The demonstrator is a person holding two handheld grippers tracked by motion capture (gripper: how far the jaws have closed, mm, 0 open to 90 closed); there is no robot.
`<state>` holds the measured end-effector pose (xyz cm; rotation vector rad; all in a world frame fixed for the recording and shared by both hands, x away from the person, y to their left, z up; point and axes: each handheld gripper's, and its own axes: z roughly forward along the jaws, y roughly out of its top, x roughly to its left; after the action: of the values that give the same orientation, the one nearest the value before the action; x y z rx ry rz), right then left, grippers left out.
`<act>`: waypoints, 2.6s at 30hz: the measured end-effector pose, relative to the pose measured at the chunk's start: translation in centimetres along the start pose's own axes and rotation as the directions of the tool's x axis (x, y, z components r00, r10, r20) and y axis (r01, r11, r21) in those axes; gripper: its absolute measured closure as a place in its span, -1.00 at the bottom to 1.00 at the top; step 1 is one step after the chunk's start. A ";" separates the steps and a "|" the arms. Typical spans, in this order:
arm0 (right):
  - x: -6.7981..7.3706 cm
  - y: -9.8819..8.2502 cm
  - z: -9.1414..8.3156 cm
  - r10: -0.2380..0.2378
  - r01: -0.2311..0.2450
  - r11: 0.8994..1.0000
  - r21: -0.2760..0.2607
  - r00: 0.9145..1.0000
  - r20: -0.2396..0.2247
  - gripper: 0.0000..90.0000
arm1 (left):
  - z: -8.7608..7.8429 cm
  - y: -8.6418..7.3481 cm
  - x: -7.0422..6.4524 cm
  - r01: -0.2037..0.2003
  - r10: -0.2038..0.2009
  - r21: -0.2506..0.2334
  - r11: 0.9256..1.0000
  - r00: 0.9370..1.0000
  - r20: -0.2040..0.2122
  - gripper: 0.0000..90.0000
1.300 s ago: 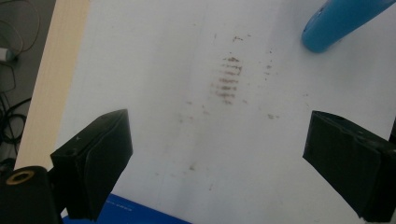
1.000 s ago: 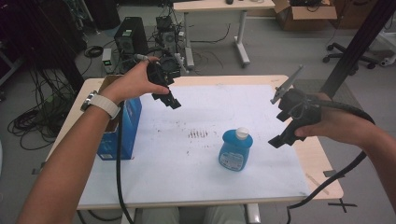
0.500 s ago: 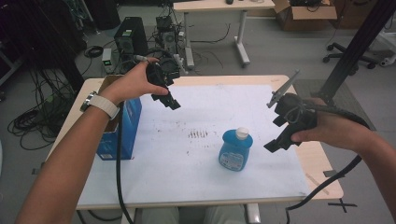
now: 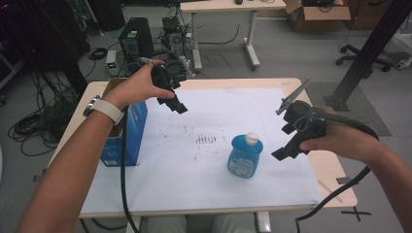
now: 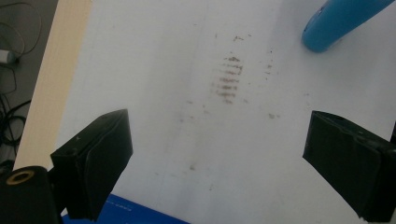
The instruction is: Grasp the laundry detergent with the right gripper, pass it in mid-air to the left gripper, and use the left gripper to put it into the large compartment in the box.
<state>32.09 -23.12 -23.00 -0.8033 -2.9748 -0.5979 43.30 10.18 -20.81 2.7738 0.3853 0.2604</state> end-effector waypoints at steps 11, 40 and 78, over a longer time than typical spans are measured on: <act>0.0 -0.7 1.5 0.011 -0.011 1.000 -0.023 1.000 -0.005 -0.88 | 0.1 0.1 -0.1 -0.003 0.003 0.002 1.000 1.000 -0.003 -0.81; -0.3 -2.1 4.7 0.018 -0.017 0.998 -0.065 1.000 0.016 -0.88 | 0.1 0.0 -0.1 0.000 0.000 0.002 1.000 1.000 -0.001 -0.81; -0.2 -3.4 8.2 0.019 -0.013 0.986 -0.169 0.999 0.038 -0.90 | 0.4 0.4 -0.3 -0.009 0.009 0.014 1.000 1.000 0.003 -0.81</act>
<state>31.42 -23.00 -31.86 -0.8574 -2.9802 -0.8530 43.23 9.66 -21.12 2.7900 0.3751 0.2562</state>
